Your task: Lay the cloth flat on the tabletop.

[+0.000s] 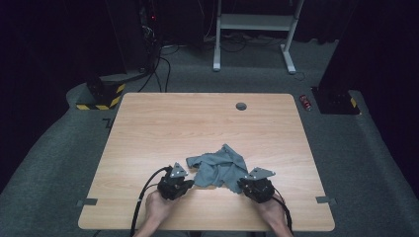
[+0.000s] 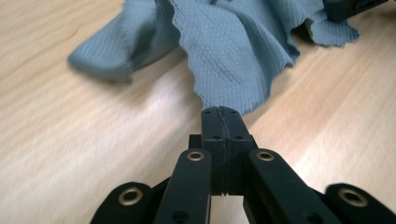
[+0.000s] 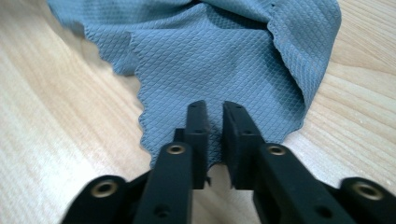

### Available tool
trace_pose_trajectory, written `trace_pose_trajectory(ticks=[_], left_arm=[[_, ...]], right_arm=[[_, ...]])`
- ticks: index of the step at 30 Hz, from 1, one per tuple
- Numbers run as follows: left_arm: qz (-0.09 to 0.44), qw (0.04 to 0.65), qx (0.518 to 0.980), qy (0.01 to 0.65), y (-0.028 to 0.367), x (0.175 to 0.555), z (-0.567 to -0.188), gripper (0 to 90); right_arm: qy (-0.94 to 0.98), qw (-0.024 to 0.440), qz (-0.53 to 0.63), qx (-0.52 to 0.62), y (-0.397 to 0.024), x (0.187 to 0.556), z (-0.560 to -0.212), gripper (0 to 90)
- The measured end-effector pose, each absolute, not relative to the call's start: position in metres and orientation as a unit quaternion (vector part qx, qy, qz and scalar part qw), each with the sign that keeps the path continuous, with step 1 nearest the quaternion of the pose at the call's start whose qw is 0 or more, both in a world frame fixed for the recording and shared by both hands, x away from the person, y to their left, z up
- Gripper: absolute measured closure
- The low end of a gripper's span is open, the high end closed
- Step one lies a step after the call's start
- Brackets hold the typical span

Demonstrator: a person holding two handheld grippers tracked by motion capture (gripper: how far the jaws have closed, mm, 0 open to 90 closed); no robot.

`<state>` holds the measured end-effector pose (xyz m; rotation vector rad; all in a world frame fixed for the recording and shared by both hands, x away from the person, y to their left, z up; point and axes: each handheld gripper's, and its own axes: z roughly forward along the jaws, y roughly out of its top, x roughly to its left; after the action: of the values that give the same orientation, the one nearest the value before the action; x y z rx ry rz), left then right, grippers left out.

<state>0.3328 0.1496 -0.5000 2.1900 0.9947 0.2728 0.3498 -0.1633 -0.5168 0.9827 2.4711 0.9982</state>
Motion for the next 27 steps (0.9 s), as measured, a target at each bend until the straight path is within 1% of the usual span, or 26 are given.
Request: trace_pose_trajectory(ticks=[1, 3, 9, 16, 17, 19, 21, 24, 27], left_arm=[[0.105, 0.353, 0.845, 0.387, 0.151, 0.331, -0.500, 90.0], [0.109, 0.354, 0.842, 0.392, 0.158, 0.325, -0.500, 90.0], [0.130, 0.345, 0.837, 0.405, 0.174, 0.321, -0.499, 90.0], [0.125, 0.338, 0.829, 0.428, 0.188, 0.323, -0.505, 89.9], [0.123, 0.340, 0.828, 0.429, 0.189, 0.323, -0.505, 89.8], [0.120, 0.347, 0.826, 0.428, 0.189, 0.322, -0.505, 89.6], [0.118, 0.352, 0.826, 0.425, 0.188, 0.322, -0.503, 88.5], [0.115, 0.353, 0.829, 0.419, 0.184, 0.323, -0.502, 88.3], [0.111, 0.350, 0.834, 0.412, 0.180, 0.322, -0.504, 89.9]], right_arm=[[0.862, 0.152, 0.348, 0.337, -0.163, 0.348, -0.517, 85.8], [0.864, 0.156, 0.345, 0.331, -0.163, 0.346, -0.517, 89.6], [0.870, 0.165, 0.333, 0.325, -0.168, 0.345, -0.515, 90.0], [0.861, 0.174, 0.326, 0.349, -0.180, 0.353, -0.515, 89.8], [0.858, 0.175, 0.329, 0.353, -0.182, 0.352, -0.514, 89.3], [0.852, 0.167, 0.345, 0.358, -0.183, 0.349, -0.512, 82.1], [0.848, 0.161, 0.358, 0.355, -0.182, 0.345, -0.509, 78.0], [0.853, 0.151, 0.362, 0.344, -0.176, 0.340, -0.508, 75.7], [0.862, 0.145, 0.354, 0.334, -0.169, 0.340, -0.513, 76.9]])
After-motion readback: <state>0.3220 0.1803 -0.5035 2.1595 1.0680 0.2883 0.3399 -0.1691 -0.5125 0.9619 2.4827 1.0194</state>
